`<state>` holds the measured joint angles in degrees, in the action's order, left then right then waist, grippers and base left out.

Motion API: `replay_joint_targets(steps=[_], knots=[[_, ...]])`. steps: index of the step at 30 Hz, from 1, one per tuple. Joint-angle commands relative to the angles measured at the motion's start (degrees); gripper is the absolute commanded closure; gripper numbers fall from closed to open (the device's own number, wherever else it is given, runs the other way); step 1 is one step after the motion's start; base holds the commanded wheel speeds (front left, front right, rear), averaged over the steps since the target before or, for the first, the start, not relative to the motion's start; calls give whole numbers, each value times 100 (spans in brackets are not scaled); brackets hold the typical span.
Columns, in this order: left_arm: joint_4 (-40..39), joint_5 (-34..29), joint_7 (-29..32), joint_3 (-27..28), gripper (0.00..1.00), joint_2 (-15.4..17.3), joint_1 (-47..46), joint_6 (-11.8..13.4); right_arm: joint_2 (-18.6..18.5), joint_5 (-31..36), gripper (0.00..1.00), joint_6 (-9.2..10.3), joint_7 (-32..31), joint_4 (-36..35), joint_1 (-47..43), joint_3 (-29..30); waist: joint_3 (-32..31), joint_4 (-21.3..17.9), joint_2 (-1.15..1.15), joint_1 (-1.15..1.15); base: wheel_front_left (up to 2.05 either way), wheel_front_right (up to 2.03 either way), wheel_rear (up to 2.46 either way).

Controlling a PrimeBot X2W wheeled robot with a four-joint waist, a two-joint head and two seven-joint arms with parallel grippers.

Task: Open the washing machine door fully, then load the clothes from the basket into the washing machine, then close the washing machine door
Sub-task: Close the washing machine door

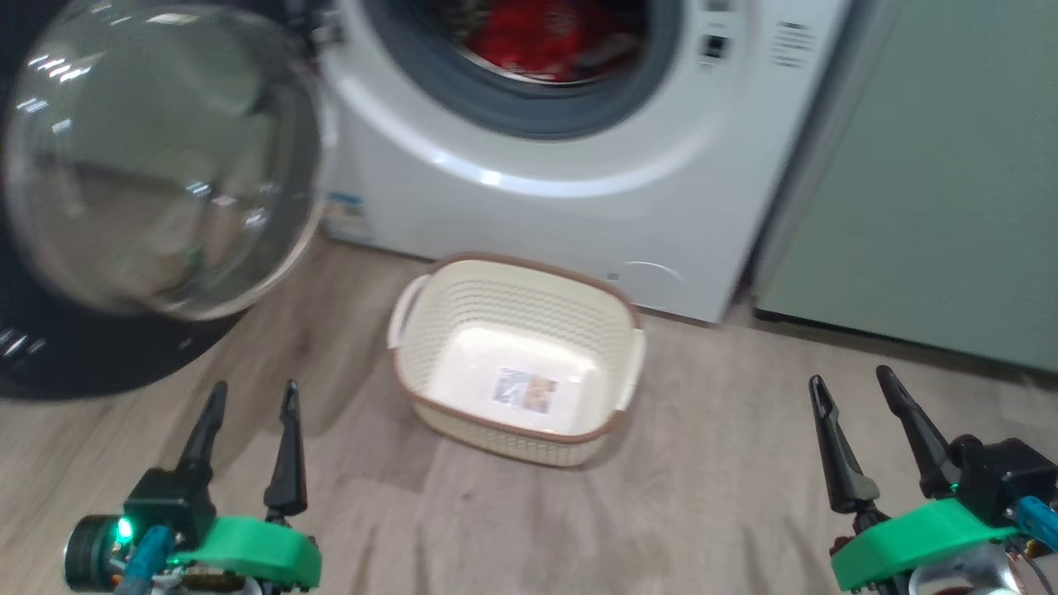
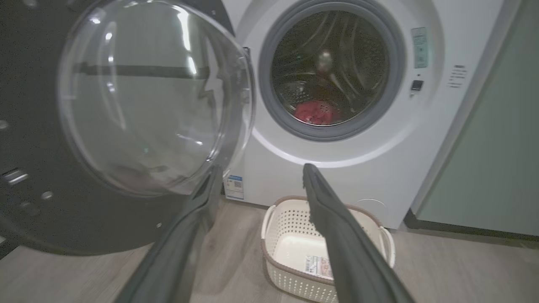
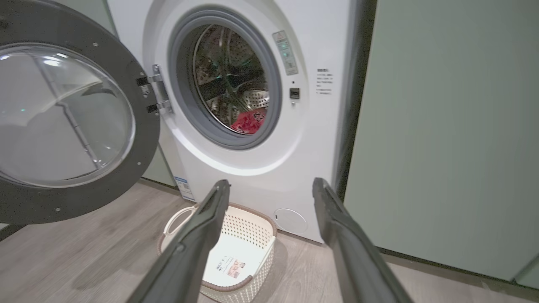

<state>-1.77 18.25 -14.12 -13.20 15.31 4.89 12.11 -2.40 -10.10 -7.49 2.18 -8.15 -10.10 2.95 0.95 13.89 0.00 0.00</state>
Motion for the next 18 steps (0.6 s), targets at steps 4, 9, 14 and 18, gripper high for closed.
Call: replay_joint_targets(steps=[4,9,14,18], knots=[[-225,51,-26,295,0,58,-173,118,-48,-18,0,0,-14,-218,180,-167,-15,1067,0,0,0,0,0],[-276,70,-37,348,0,36,-71,199,-48,-39,0,0,-44,-192,204,-276,-15,1586,0,0,0,0,0],[-454,128,-62,559,0,-30,89,341,-48,32,0,0,-142,-130,486,-563,140,1675,0,0,0,0,0],[-547,138,-76,665,0,-79,185,372,-48,64,0,0,-167,-14,656,-681,193,1699,0,0,0,0,0]])
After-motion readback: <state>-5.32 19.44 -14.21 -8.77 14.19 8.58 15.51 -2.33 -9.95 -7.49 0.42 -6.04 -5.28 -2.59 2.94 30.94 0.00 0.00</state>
